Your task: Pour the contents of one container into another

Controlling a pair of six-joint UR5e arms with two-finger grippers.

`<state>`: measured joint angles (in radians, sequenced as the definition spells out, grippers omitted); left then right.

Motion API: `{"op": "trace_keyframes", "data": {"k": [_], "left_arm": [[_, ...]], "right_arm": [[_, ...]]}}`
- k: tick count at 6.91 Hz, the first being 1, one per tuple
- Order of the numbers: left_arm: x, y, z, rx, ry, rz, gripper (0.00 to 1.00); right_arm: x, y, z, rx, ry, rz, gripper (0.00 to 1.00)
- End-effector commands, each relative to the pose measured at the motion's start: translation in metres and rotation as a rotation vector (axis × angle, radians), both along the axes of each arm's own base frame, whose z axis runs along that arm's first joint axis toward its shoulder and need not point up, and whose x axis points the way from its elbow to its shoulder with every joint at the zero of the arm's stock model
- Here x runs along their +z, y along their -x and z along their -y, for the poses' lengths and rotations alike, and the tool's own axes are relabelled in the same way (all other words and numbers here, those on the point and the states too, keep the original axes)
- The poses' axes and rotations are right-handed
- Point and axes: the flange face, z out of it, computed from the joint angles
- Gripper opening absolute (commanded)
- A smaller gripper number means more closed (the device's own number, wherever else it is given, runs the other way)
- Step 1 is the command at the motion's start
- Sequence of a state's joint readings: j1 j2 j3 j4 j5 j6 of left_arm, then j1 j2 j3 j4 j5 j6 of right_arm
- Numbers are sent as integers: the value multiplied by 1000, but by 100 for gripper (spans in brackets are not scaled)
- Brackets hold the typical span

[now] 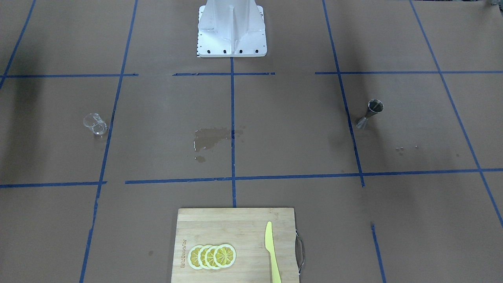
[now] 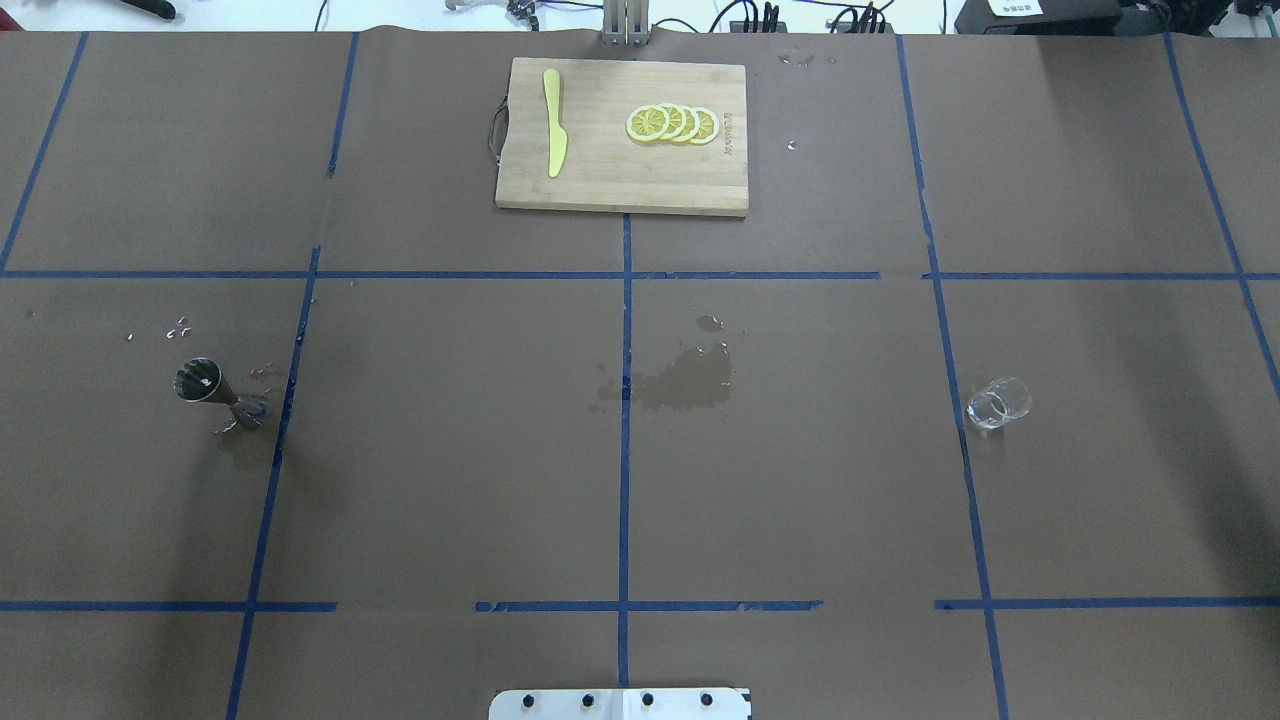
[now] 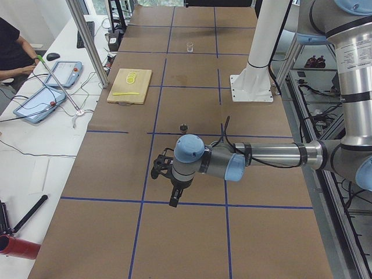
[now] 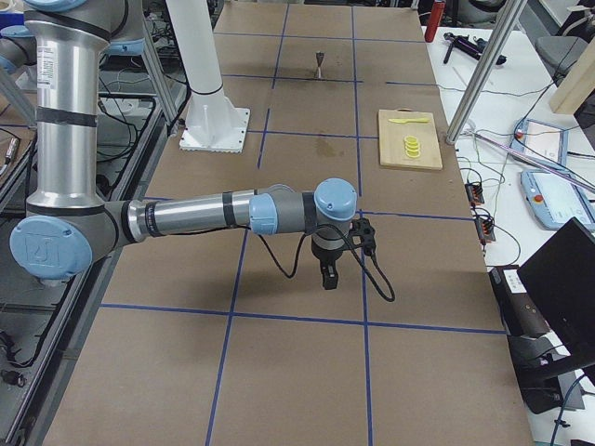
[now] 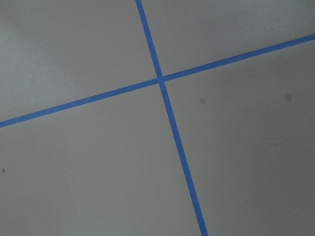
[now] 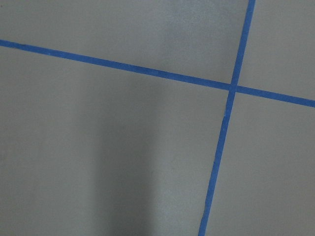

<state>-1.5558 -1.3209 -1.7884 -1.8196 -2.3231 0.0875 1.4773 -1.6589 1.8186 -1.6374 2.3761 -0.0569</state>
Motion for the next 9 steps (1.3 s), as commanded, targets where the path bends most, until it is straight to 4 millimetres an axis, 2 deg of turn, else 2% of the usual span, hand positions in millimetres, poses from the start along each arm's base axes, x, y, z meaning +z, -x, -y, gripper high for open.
{"op": "trace_keyframes", "data": {"k": [1,2,4,9], "left_arm": [[-1,-1,-9,4,80,-10,100],[-13,-1,-9,4,58,-12,100],[-15,-1,-11,4,65,-13,100],[-15,-5,-12,15,85,-51,100]], "right_arm": [[-2,-5,0,8,20,-7,100],[0,0,-2,-6,32,-8,100],[-18,-1,-1,-7,53,-5,100],[-12,-2,-10,5,72,-5,100]]}}
